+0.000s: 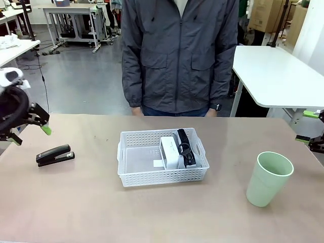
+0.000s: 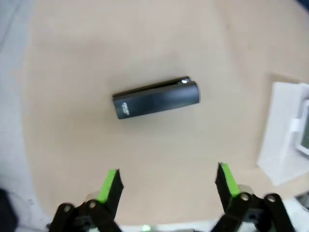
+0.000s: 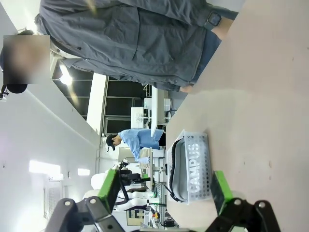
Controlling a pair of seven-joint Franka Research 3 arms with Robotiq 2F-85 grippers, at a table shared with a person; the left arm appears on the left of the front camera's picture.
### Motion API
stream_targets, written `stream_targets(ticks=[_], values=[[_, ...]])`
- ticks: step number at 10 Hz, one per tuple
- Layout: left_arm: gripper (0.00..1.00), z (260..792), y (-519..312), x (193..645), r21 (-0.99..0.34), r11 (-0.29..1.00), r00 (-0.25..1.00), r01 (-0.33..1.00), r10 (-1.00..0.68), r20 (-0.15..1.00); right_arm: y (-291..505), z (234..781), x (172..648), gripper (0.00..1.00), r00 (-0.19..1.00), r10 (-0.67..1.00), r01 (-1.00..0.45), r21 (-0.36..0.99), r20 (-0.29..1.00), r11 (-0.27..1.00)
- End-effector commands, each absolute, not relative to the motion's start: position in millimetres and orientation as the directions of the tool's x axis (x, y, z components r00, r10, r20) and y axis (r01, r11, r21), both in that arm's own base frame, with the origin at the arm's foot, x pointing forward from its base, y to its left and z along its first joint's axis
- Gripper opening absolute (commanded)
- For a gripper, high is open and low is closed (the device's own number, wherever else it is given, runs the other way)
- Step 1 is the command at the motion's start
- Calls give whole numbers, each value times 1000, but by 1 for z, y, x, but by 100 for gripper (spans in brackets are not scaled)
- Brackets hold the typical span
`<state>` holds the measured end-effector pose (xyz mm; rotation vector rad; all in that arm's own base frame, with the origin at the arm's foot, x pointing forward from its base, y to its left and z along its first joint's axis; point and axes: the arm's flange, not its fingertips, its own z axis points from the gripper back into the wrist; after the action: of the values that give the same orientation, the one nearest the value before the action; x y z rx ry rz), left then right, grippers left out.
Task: Efficiently arrange items inside the basket to fit them all.
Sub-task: Pick up the Stapler and place it inside the Organizing basket.
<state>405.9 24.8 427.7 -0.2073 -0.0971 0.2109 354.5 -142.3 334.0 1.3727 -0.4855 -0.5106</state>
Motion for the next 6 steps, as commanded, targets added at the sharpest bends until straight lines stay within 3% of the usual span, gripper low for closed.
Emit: stream_targets(ticks=[1, 4, 6], values=[[100, 416, 16, 415, -83, 990, 984, -118, 128, 126, -143, 339, 349, 100, 802, -597, 76, 991, 7, 114], [100, 401, 7, 421, -67, 998, 992, -7, 16, 128, -143, 339, 349, 100, 802, -597, 76, 991, 7, 114], [100, 405, 8, 420, -161, 987, 997, 24, -11, 81, -143, 339, 349, 100, 802, -597, 76, 991, 7, 114]])
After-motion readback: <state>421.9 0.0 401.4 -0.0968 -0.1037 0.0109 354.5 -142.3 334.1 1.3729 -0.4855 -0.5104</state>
